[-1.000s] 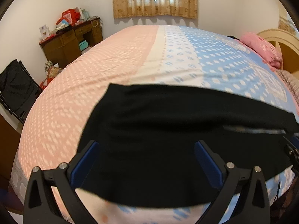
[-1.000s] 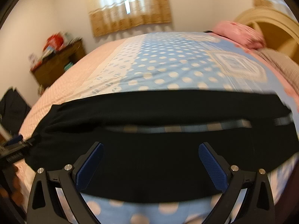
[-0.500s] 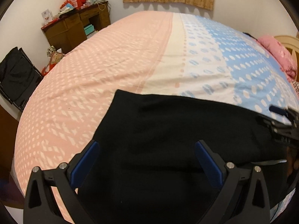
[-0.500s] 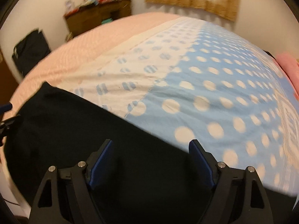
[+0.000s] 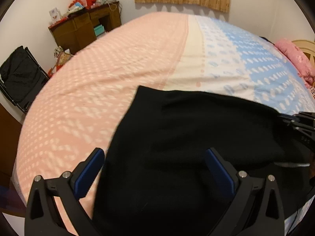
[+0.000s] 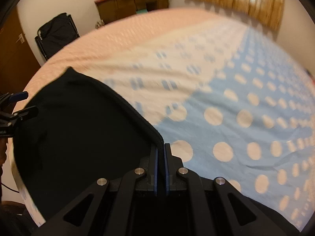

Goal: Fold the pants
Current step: 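Grasp the pants leg hem with the right gripper and lift it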

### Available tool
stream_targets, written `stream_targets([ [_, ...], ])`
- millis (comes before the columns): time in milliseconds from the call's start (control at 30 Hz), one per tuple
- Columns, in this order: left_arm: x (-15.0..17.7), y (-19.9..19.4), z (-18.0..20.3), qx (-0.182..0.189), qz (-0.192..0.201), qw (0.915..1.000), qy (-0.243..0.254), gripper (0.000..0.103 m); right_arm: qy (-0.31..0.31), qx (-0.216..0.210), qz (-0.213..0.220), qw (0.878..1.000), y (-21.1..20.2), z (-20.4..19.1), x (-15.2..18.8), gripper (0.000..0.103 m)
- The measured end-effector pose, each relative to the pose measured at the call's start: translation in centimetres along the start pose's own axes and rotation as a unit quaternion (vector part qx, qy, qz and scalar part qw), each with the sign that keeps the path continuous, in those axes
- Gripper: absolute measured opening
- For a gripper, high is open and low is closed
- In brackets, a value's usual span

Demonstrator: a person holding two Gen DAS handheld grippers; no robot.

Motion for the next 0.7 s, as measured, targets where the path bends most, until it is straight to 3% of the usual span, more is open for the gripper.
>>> stream_targets([
  [167,1.4,-3.3,-2.7,0.007,0.03,0.9995,0.001,0.103,-0.034,0.022,0.068,0.997,-7.8,-4.9,0.7,0.005],
  [333,2.7,-4.9,-4.3,0.017,0.05,0.9986,-0.002,0.103,-0.039,0.001,0.103,0.994,-12.1,-10.6,4.4,0.005],
  [500,3.8,-4.7,-4.8,0.016,0.042,0.999,-0.007,0.103,-0.032,-0.051,0.08,0.995,-10.1,-16.4,9.2,0.006],
  [600,4.7,-4.2,-4.5,0.018,0.034,0.9993,-0.006,0.103,-0.006,-0.042,0.046,0.998,-7.4,-18.0,11.6,0.008],
  [700,6.0,-2.7,-5.3,-0.022,0.021,0.9995,0.001,0.103,0.048,-0.063,0.036,0.996,-6.3,-17.7,12.6,0.01],
])
Point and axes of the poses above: each gripper's, at about its wrist camera, not at the fingertips, and y roughly the way its jaws point, z to its right, x to its underside, the point moved 6 cm from there along y, roughly the way its jaws point, and after that the axes turned 15 degrees about -y, right-handed, at the moved point
